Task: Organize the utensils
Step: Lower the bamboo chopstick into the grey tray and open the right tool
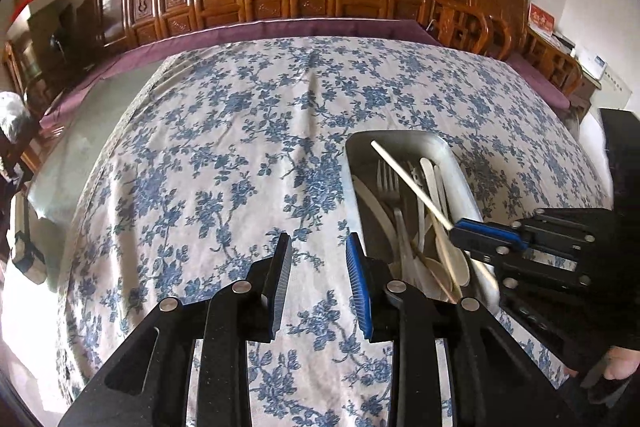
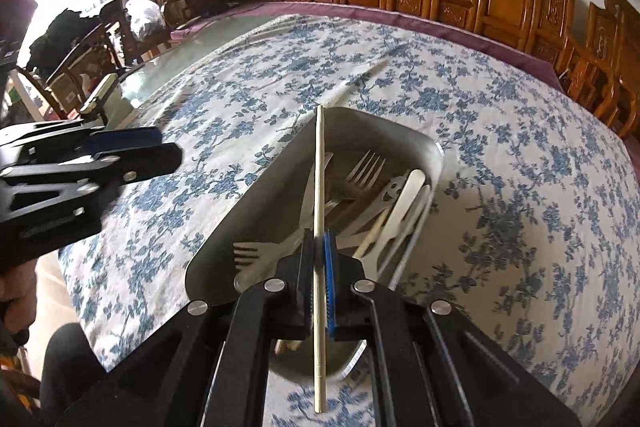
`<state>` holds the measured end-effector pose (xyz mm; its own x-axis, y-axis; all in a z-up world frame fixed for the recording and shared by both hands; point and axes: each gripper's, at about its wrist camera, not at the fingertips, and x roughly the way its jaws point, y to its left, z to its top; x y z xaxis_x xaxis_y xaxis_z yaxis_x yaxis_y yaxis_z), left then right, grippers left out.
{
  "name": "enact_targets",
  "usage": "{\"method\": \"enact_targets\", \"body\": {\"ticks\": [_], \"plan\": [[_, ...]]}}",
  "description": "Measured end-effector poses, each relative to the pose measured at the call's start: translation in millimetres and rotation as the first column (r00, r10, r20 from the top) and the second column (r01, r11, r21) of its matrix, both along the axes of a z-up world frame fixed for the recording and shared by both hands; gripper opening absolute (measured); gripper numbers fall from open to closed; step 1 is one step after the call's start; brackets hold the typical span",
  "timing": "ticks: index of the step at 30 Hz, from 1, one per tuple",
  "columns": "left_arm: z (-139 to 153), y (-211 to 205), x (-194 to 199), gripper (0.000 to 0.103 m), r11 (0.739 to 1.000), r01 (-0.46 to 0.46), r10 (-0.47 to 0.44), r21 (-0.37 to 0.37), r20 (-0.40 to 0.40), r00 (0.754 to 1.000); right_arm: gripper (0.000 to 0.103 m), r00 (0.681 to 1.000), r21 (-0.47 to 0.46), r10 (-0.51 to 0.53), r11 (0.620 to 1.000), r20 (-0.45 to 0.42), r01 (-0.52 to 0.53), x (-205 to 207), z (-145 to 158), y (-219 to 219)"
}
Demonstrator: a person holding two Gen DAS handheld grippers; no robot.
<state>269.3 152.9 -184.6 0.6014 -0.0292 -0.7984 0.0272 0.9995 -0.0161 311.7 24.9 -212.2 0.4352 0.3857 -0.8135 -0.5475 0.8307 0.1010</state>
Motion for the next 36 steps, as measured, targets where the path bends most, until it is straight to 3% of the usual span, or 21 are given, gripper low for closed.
{"method": "enact_targets", "body": {"ticks": [12,17,22,26,28,33,36], "plan": [[-0.7,6.9,-4.7,0.028,1.0,-0.012,0.012,-0.003,-0.001,1.0,0.006,0.997,0.015,-0.054,0.998,-0.046,0.055,24.2,-21.3,12.3],[1.5,7.5,-6.7,0.038,1.0,-0.015,0.015,-0.004,0.01,1.0,0.007,0.997,0.079,-0.054,0.995,-0.053,0.058,25.9,-19.4,7.1],[3.2,5.7,-7.0,0.045,1.0,-0.018,0.018,-0.007,0.014,1.0,0.007,0.999,0.069,-0.04,0.997,-0.009,0.041,19.2,-13.9,3.5],[5.0,2.7,-9.5,0.05,1.0,-0.016,0.017,-0.006,0.015,1.0,0.015,0.998,0.077,-0.049,0.996,0.026,0.047,10.9,-3.5,-9.5],[7.5,0.3,-12.8,0.058,1.0,-0.017,0.017,-0.005,0.024,1.0,0.016,0.998,0.087,-0.062,0.994,0.032,0.059,6.8,2.2,-18.3],[15.1,-10.2,-20.9,0.063,1.0,-0.01,0.011,-0.011,0.038,0.999,0.017,0.994,0.103,-0.085,0.992,0.073,0.077,-13.7,20.3,-45.1],[20.9,-20.5,-26.1,0.065,1.0,-0.001,0.002,-0.012,0.047,0.999,0.034,0.99,0.114,-0.105,0.989,0.094,0.094,-28.5,31.4,-62.9]]}}
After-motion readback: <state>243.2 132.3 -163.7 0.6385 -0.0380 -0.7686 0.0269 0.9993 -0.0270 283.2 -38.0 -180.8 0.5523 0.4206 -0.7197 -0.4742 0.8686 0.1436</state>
